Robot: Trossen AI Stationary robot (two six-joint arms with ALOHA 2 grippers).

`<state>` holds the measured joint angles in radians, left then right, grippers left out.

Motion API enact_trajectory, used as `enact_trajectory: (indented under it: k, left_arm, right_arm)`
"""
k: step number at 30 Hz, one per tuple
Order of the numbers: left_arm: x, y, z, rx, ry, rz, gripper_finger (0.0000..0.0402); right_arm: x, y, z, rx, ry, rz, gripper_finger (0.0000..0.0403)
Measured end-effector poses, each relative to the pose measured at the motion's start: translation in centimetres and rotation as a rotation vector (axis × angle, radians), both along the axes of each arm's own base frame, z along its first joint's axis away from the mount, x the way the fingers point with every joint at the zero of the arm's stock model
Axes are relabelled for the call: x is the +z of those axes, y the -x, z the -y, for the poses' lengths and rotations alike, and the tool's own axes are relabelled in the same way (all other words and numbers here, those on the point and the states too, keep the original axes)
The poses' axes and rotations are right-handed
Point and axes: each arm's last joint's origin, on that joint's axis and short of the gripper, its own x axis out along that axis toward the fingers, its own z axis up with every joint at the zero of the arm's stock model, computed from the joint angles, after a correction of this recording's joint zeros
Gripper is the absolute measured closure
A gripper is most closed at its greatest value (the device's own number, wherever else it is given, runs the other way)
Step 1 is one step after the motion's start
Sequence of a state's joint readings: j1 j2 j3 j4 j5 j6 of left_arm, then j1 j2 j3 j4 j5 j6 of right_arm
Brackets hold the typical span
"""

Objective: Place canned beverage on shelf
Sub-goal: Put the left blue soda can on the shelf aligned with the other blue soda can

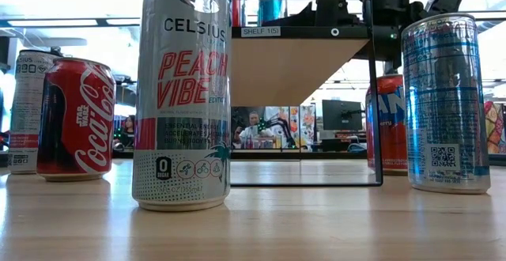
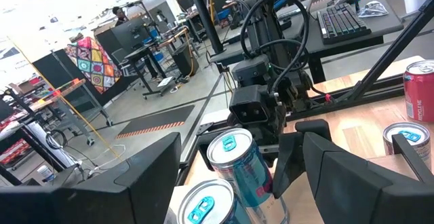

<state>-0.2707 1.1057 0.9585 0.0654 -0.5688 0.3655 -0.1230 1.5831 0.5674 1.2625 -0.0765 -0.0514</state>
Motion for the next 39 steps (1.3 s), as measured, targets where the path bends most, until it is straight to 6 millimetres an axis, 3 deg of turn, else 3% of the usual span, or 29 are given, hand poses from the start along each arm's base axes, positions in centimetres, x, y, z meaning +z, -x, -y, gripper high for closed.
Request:
enact_trajectory:
  k: [39]
  left_arm:
    - [0.0,0.0,0.0,0.0,0.007,0.0,0.0125]
  right_arm:
    - [1.9,0.7,-0.1,0.004,-0.005,0.062,0.0097]
